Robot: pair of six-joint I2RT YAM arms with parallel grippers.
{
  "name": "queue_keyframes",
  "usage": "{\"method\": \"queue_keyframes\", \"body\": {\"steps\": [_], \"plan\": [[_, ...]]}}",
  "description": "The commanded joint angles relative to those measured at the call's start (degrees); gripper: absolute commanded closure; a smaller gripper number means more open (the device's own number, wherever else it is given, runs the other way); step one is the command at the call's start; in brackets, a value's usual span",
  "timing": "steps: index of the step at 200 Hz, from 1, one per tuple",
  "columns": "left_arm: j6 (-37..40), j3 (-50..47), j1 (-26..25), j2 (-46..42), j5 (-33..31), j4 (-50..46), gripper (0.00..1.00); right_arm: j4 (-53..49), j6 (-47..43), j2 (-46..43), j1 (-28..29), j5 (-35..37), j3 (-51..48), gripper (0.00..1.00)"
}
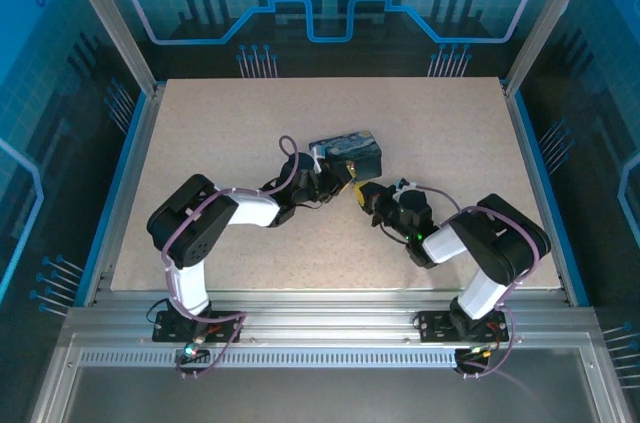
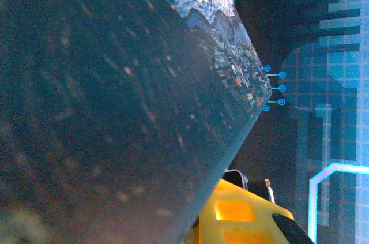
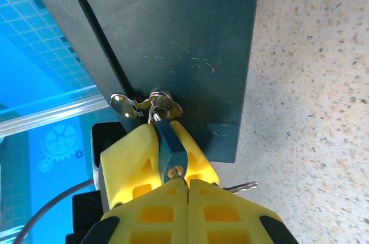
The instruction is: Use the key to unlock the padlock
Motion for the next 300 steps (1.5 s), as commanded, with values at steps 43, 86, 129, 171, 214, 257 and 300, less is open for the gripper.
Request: {"method": "queue_keyframes", "body": {"steps": [43,86,129,171,214,257,300], "plan": [[-0.4,-0.9,-2.4,0.2,6.8,4.0,1.0,-10.6,-3.4,-4.3,-1.9,-1.6,5.2,1.0],[-0.4,-1.2,-3.0,0.2,7.7,3.9,1.0,-10.9,-4.5,-3.5,-2.7,-3.2,7.1,1.0],[-0.4,-0.8,-3.4,0.6,8.0,3.5,1.0,-9.7,-4.7,-2.5,-2.5,-3.8,7.8,1.0],[-0.2,-0.8,-3.5,0.8,8.4,3.1,1.0,-9.9,-4.8,-2.8,-2.5,-3.7,7.8,1.0],[-0.2,-1.2,-3.6,0.9,8.4,3.1,1.0,-9.4,-4.5,-2.1,-2.5,-4.0,8.5,1.0],[0.8,-2.4,-2.2,0.3,7.2,2.1,1.0,-10.4,-6.2,-3.1,-2.9,-5.6,7.0,0.98],[4.5,-3.5,0.7,-1.4,6.1,-3.2,1.0,-20.5,-14.2,-9.1,-5.0,-10.7,3.1,0.66]]}}
